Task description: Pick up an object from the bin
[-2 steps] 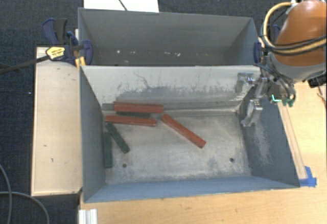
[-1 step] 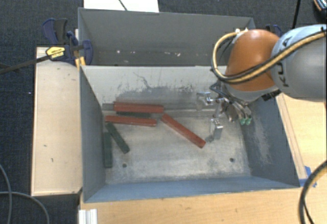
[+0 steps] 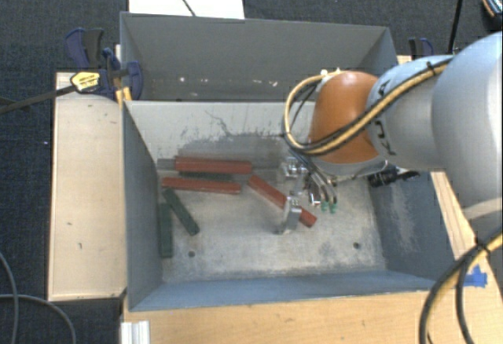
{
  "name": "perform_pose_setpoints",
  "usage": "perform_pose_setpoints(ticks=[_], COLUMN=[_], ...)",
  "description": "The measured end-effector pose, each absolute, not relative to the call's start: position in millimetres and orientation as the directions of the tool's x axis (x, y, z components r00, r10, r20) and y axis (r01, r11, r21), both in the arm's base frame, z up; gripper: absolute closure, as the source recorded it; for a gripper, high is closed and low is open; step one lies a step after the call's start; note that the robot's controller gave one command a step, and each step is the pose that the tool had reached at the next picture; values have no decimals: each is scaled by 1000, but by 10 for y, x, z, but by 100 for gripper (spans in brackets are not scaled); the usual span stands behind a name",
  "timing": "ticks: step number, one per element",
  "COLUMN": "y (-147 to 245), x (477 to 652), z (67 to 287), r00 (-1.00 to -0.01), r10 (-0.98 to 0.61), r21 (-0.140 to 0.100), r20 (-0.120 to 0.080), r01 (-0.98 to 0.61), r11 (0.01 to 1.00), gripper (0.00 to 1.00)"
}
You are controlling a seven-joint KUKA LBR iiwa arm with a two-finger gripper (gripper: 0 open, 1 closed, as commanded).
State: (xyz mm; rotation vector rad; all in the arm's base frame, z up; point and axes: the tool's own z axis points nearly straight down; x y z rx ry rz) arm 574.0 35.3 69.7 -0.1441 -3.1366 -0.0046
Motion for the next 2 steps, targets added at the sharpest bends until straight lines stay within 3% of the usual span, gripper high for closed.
perform_pose_setpoints(ticks=[1,2], y=[333,410], x=[5748,5639], z=[712,2142], r00=[-996,-998], r10=[89,59], r21=[1,2], r20=[-1,-10], r01=[89,59], r11=[996,998], gripper=[100,100])
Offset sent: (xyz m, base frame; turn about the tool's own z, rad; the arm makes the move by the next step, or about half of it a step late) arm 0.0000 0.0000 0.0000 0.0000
